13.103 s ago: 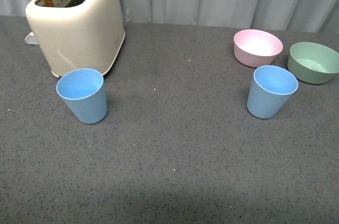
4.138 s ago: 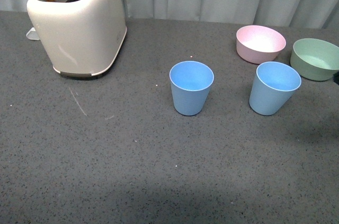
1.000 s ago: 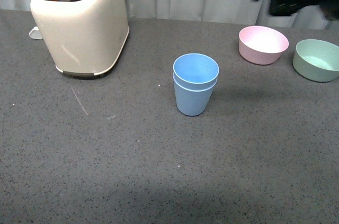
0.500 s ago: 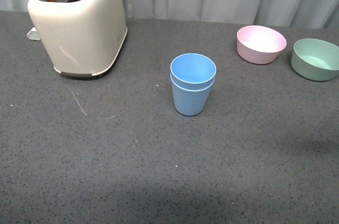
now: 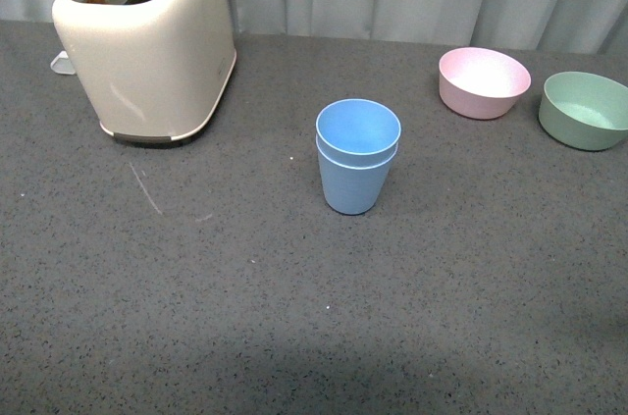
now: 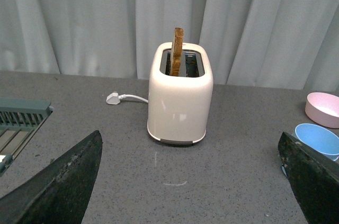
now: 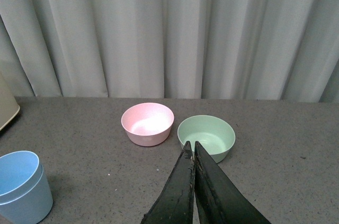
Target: Stack blue cups with both arms
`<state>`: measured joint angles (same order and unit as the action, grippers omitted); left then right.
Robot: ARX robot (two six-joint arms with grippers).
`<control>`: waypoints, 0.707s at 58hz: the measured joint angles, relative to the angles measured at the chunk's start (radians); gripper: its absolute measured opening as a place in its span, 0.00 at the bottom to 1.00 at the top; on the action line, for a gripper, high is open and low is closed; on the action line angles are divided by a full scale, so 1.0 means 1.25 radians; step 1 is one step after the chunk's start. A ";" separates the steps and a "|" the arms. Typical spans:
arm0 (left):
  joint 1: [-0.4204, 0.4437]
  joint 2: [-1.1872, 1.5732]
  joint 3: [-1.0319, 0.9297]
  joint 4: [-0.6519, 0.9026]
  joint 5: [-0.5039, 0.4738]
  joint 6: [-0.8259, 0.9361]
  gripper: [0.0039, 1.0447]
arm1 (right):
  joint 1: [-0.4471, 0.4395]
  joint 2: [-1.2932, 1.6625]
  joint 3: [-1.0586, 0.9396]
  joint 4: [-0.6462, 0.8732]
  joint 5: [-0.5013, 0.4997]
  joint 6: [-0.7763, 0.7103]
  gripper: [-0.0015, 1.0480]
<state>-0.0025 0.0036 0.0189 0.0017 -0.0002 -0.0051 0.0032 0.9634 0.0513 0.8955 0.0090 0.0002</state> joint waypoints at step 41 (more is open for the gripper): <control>0.000 0.000 0.000 0.000 0.000 0.000 0.94 | -0.001 -0.414 -0.039 -0.361 -0.006 0.000 0.01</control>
<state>-0.0025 0.0036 0.0189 0.0017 -0.0002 -0.0051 0.0025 0.4458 0.0029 0.4438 0.0017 0.0002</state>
